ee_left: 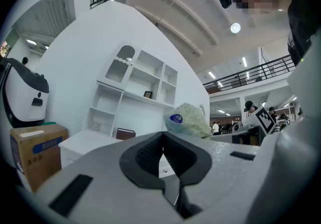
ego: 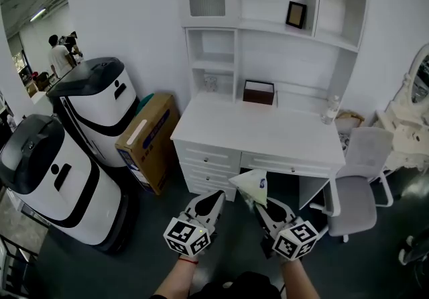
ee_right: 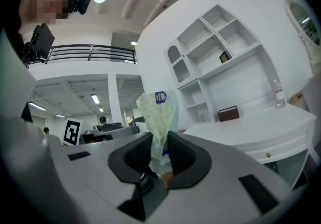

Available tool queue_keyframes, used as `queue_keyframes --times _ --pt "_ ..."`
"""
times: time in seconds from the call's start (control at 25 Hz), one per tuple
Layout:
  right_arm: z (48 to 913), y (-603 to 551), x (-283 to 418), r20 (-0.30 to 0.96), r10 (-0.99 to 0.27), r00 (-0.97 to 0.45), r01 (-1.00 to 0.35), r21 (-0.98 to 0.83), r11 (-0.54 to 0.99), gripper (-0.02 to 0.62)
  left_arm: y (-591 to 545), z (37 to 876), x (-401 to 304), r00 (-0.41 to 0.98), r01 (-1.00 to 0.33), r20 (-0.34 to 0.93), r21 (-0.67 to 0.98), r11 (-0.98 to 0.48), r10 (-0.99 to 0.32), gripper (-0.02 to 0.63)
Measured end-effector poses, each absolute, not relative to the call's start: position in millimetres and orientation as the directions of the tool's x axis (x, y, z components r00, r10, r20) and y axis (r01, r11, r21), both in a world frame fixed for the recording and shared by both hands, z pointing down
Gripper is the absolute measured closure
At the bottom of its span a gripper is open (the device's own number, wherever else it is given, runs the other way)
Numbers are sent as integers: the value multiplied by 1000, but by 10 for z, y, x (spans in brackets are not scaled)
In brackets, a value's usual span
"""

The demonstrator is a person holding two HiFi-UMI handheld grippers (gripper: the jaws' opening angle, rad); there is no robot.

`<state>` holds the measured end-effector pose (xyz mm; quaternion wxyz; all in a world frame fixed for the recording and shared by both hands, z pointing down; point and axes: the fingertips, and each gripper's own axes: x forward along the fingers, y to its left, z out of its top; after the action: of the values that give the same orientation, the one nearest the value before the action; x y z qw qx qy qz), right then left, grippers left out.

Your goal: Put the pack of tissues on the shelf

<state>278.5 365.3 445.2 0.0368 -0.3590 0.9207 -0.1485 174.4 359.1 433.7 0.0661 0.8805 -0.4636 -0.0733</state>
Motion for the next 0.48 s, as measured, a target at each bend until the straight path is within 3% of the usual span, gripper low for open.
queue_keyframes --times 0.48 --pt "4434 2801 2058 34 -603 -797 -584 -297 756 520 2875 4318 1142 501 -842 -91 177 -509 -861 600"
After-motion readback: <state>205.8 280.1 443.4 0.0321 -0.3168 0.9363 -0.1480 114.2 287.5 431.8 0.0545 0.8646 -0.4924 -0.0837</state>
